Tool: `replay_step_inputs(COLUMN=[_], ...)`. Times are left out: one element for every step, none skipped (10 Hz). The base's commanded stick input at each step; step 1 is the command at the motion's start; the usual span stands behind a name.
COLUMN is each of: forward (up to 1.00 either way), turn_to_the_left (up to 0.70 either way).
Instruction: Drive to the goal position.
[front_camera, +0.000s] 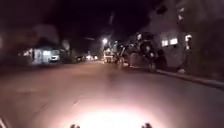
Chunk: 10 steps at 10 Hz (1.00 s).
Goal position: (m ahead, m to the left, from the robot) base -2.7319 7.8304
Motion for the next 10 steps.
replay_step_inputs(forward=[0.6,0.6,0.6,0.6,0.6,0.6,0.6,0.6,0.6,0.6], turn_to_the_left=[-0.15,-0.15,-0.15,-0.15,-0.15,-0.15,-0.1,0.0,0.0,0.0])
